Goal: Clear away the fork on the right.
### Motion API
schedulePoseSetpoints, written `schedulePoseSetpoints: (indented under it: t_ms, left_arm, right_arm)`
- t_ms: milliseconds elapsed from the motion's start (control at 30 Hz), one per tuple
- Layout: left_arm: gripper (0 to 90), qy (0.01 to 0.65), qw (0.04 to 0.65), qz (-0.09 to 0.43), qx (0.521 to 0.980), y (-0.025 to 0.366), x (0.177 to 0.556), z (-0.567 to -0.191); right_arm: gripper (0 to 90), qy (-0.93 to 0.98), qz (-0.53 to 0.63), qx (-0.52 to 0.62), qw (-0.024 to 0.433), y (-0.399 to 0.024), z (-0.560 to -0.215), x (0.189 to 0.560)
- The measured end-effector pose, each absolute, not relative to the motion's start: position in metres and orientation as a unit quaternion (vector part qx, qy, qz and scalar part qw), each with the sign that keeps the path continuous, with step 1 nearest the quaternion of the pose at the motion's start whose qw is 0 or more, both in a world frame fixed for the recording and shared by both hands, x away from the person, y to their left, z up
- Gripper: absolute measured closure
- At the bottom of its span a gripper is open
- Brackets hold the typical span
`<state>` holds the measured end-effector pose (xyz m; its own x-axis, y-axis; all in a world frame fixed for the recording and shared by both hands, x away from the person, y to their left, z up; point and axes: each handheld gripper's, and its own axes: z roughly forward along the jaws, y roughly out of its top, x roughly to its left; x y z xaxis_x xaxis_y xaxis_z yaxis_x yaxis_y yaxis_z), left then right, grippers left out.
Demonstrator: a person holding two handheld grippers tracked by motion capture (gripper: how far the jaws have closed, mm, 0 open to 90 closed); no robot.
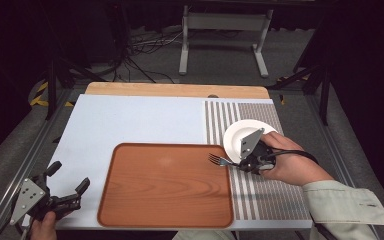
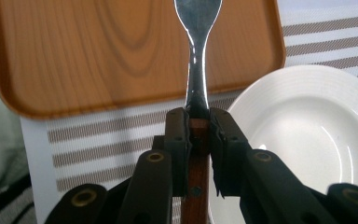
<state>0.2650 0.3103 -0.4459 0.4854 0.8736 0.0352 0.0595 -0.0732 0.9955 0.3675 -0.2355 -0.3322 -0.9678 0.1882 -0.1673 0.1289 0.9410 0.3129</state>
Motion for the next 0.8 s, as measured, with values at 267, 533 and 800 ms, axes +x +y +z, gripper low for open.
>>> schedulePoseSetpoints:
  t_ms: [267, 533, 800]
  left_arm:
    - [0.6, 0.362, 0.576, 0.353, 0.643, 0.31, 0.265, -0.446]
    - [0.6, 0.362, 0.576, 0.353, 0.642, 0.31, 0.265, -0.446]
    - [0.6, 0.361, 0.576, 0.354, 0.642, 0.31, 0.265, -0.446]
  right_arm:
    - [78.8, 0.967, 0.189, 0.144, 0.094, -0.217, -0.329, 0.365]
    - [78.9, 0.957, 0.202, 0.192, 0.086, -0.201, -0.328, 0.363]
    - [78.9, 0.94, 0.22, 0.248, 0.086, -0.186, -0.332, 0.362]
